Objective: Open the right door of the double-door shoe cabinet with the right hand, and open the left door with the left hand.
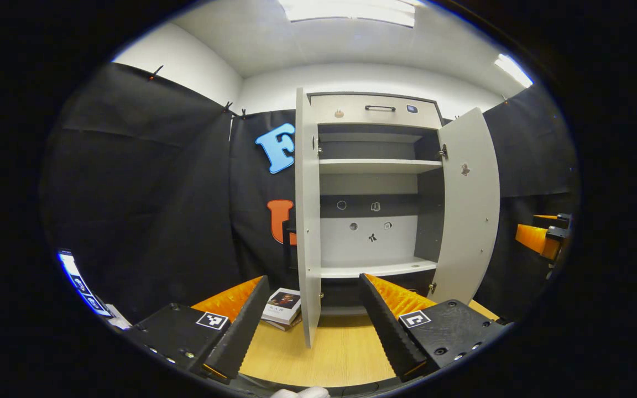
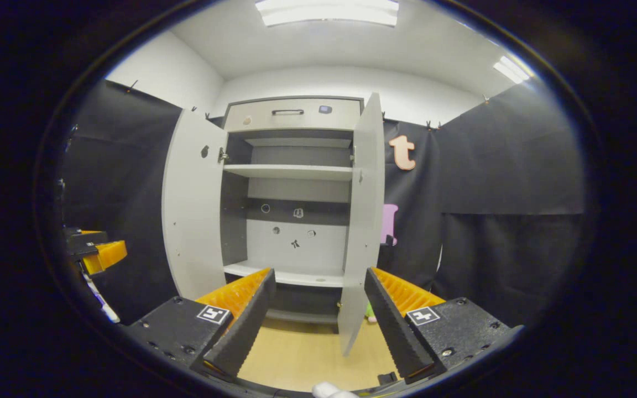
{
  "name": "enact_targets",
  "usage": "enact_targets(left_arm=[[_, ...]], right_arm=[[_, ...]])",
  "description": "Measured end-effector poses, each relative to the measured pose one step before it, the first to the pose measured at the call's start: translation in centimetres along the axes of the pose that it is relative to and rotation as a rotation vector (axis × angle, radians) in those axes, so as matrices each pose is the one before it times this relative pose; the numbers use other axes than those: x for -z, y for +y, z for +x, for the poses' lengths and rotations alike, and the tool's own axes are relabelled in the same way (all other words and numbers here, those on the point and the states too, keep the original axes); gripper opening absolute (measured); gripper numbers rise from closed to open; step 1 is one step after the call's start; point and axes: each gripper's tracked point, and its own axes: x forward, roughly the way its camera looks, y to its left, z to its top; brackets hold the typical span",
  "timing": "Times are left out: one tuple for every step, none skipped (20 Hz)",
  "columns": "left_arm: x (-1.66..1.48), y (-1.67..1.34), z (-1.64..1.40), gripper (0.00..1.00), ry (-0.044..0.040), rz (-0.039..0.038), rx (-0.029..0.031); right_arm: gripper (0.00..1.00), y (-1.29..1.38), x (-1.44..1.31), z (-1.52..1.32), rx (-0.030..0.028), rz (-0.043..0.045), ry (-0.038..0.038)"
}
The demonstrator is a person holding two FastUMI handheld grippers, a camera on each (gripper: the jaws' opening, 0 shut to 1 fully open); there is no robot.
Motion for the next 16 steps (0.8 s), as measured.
enact_targets(left_arm=[[-0.332,-0.351,-0.096,0.96,-0.00705,0.00231,0.00346],[-0.103,-0.313,-0.367,0.96,-0.00392,0.00461,0.00149],[-0.070,-0.332,-0.074,0.96,-0.00363,0.00274,0.00305],[-0.005,-0.249,-0.125,0.96,0.00293,-0.00198,-0.00159],[0.060,-0.141,0.008,0.96,0.00462,-0.00241,-0.00254],[0.098,-0.279,-0.111,0.96,0.00581,-0.00543,0.00181],[0.006,-0.377,0.119,0.96,0.00588,-0.00518,0.00561],[0.077,-0.245,-0.116,0.96,0.00380,-0.00104,0.00224],[-0.026,0.197,0.094,0.96,0.00085,0.00137,-0.00465],[0.042,0.052,-0.023,0.96,0.00026,-0.00088,-0.00330],[0.004,-0.151,-0.082,0.96,0.00305,-0.00162,0.00274],[-0.024,-0.008,-0.071,0.96,-0.00211,0.00220,0.00293],[-0.157,0.162,-0.039,0.96,-0.00495,0.00822,-0.00635],[0.016,0.140,-0.085,0.96,0.00255,0.00989,-0.00654],[0.106,-0.019,-0.078,0.96,0.00125,0.00365,-0.00718],[0.005,-0.039,-0.044,0.96,-0.00176,-0.00179,-0.00050]], right_arm=[[1.00,-0.040,0.270,-0.188,-0.00054,0.00267,0.00230],[1.00,-0.170,0.098,-0.162,0.00225,0.00313,0.00169],[1.00,-0.380,-0.072,-0.167,0.00680,0.00001,-0.00184],[1.00,-0.269,-0.050,-0.047,0.00221,0.00011,-0.00329],[1.00,-0.095,-0.052,-0.126,-0.00326,-0.00124,0.00257],[1.00,0.168,0.065,0.177,-0.00458,-0.00268,0.00161],[1.00,-0.063,0.025,0.083,0.00079,-0.00245,0.00277],[1.00,-0.126,-0.222,0.092,0.00316,0.00380,-0.00574],[1.00,0.120,-0.035,0.105,-0.00172,0.00501,-0.00247],[1.00,0.163,0.073,0.014,-0.00807,0.00193,0.00565],[1.00,0.151,0.254,0.034,-0.00822,0.00026,0.00458],[1.00,0.173,0.135,-0.018,-0.00565,-0.00153,0.00728],[1.00,0.185,-0.037,0.104,-0.00601,-0.00011,-0.00147],[1.00,0.121,-0.103,0.113,-0.00207,0.00085,-0.00232],[1.00,0.217,-0.017,0.258,-0.00511,-0.00048,-0.00324],[1.00,0.211,0.108,0.100,-0.00559,-0.00275,0.00456]])
